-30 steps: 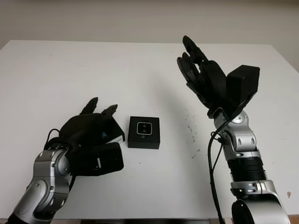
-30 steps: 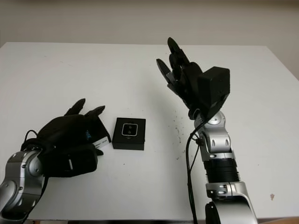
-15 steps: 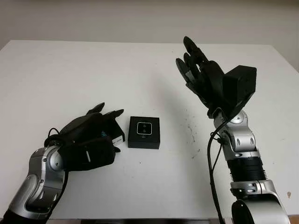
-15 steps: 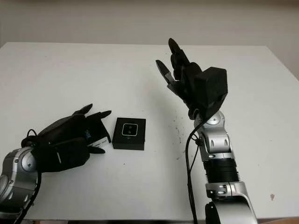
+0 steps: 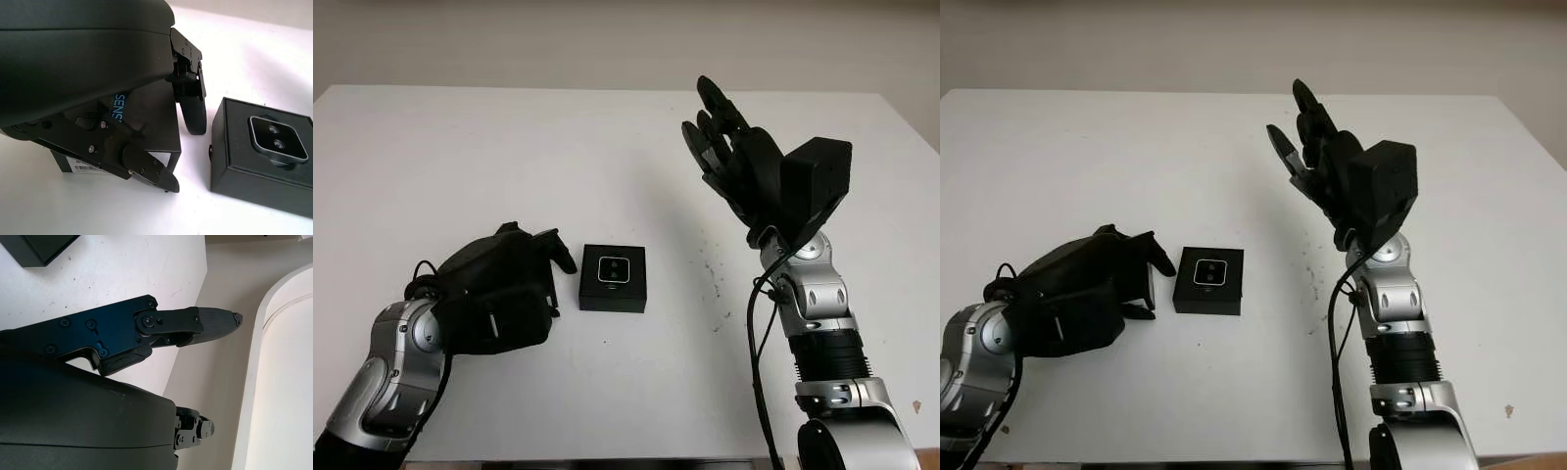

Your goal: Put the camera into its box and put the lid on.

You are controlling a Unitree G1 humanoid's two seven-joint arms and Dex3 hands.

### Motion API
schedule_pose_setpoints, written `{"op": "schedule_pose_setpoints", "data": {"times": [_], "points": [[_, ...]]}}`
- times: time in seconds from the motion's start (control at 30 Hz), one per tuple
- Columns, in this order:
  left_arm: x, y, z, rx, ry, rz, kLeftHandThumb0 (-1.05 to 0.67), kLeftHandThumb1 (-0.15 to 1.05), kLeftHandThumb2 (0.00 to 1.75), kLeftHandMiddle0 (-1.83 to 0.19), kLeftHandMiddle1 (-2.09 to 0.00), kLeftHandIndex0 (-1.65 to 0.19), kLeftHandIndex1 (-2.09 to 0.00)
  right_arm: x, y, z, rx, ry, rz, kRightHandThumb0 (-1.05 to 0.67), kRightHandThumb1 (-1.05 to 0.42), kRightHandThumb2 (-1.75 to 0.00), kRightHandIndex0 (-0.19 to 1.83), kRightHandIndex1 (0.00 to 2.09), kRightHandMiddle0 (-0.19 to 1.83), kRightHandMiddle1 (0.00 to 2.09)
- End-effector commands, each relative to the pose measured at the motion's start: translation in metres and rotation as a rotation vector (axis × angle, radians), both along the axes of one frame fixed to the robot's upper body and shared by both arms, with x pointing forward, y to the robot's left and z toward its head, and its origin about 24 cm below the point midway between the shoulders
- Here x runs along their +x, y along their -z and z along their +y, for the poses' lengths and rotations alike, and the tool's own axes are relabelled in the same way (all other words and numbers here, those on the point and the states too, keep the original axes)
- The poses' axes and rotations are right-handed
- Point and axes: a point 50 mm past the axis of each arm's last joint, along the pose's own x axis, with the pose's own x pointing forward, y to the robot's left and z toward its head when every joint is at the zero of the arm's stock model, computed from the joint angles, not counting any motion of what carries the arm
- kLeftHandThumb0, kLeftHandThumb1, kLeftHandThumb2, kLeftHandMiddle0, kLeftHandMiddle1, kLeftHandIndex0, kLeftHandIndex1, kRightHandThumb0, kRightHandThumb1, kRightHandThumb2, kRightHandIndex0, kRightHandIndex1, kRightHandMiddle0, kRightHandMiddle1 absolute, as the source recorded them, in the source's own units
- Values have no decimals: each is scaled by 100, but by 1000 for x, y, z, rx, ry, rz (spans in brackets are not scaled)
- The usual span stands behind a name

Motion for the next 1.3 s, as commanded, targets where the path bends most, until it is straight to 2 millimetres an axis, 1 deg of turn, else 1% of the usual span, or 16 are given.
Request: {"op": "schedule_pose_setpoints", "data": {"times": [0.0,0.17,0.3,0.37,0.43,0.5,0.63,0.7,0.73,0.9,1.03,1.17,1.27], "points": [[0,3,4,17,-27,-25,-6,95,5,-33,-126,-35,-138,-2,-4,2,17,-10,-17,-72,-105,-30,-5,6,-2,11],[0,-6,5,30,-52,-116,-6,96,5,-34,-120,-32,-134,-2,-3,2,1,-8,-22,-74,-105,-30,-4,6,0,12],[1,-20,4,64,-42,-184,-5,95,5,-38,-118,-35,-125,-3,-1,3,14,-21,-19,-74,-105,-29,-5,6,-1,11],[2,-29,4,75,-25,-216,-5,96,6,-36,-121,-35,-124,-3,-1,4,24,-24,-14,-74,-105,-29,-5,6,-1,11],[3,-39,2,78,-1,-253,-6,97,6,-33,-132,-36,-127,-4,0,4,28,-26,-14,-74,-105,-28,-5,6,-1,11],[4,-50,0,73,20,-280,-7,96,5,-32,-138,-37,-130,-4,0,5,26,-24,-16,-74,-105,-28,-5,6,-1,12],[5,-73,-6,57,94,-327,-7,96,5,-32,-142,-38,-133,-4,1,7,13,-19,-22,-75,-105,-28,-4,6,0,13],[5,-80,-9,46,121,-321,-7,96,5,-33,-142,-38,-134,-4,1,7,17,-17,-21,-74,-105,-28,-4,6,0,13],[5,-83,-11,28,136,-312,-8,95,5,-36,-139,-40,-134,-4,2,8,17,-16,-19,-74,-105,-28,-4,6,0,13],[8,-92,-21,-77,245,-226,-10,95,5,-46,-138,-43,-136,-5,2,10,29,-17,-15,-73,-105,-27,-4,6,-1,14],[11,-94,-26,-112,275,-167,-8,93,5,-51,-130,-46,-137,-4,2,10,23,-12,-18,-73,-105,-27,-4,6,-2,14],[13,-92,-29,-148,294,-93,-7,93,5,-50,-126,-46,-136,-4,0,10,40,3,-19,-74,-105,-28,-7,4,-4,13],[15,-89,-30,-170,297,-51,-7,93,5,-50,-128,-44,-139,-3,-2,10,47,16,-26,-75,-105,-30,-9,3,-7,12]]}}
